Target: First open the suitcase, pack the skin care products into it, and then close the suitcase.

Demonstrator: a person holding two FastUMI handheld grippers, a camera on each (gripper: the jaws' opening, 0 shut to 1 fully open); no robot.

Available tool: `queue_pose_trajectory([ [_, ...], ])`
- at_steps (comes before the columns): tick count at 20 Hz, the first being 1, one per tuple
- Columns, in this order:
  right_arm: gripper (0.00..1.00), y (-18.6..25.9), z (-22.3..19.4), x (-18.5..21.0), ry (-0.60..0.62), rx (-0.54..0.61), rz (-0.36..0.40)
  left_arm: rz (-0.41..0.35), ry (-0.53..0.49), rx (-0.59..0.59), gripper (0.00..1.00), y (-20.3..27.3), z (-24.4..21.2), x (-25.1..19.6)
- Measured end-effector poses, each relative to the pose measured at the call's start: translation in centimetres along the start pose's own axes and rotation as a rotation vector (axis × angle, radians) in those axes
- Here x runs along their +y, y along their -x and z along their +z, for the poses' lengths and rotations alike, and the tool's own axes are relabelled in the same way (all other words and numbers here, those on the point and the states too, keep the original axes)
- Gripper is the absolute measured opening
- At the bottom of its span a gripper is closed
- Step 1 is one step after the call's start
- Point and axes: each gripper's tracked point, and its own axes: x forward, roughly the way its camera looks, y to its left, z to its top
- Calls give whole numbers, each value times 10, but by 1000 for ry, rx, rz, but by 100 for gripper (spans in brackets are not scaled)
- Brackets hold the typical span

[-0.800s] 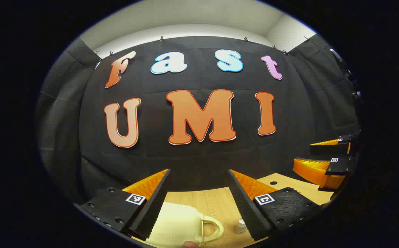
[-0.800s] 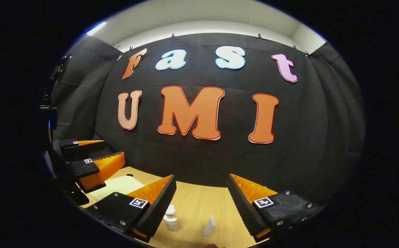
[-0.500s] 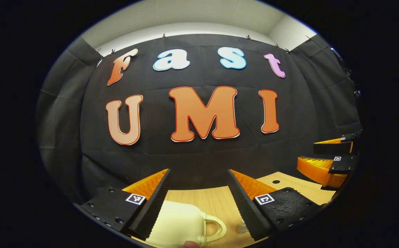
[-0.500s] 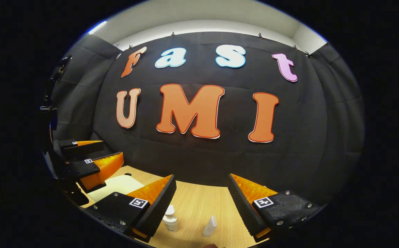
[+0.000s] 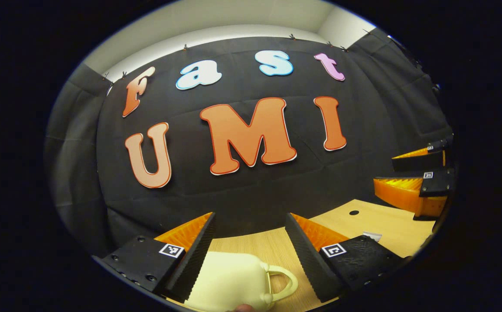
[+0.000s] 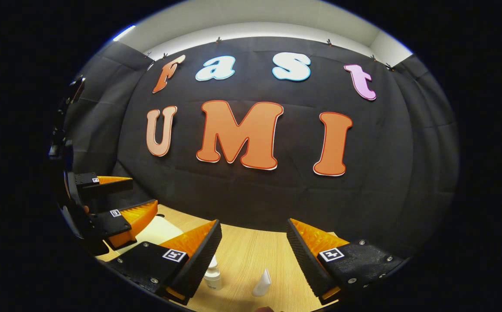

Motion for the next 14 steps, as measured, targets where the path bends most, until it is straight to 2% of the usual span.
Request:
queue_pose_trajectory([
  [4, 95, -1, -7, -12, 10, 10, -12, -89, -111, 77, 99, -4, -36, -24],
  [8, 96, -5, -15, -30, 5, 22, -24, -145, -227, 148, 99, -3, -75, -42],
  [11, 96, -8, -23, -42, 13, 36, -26, -226, -266, 269, 100, 0, -131, -61],
  [14, 96, -8, -32, -49, 17, 51, -26, -233, -354, 316, 100, -3, -156, -60],
])
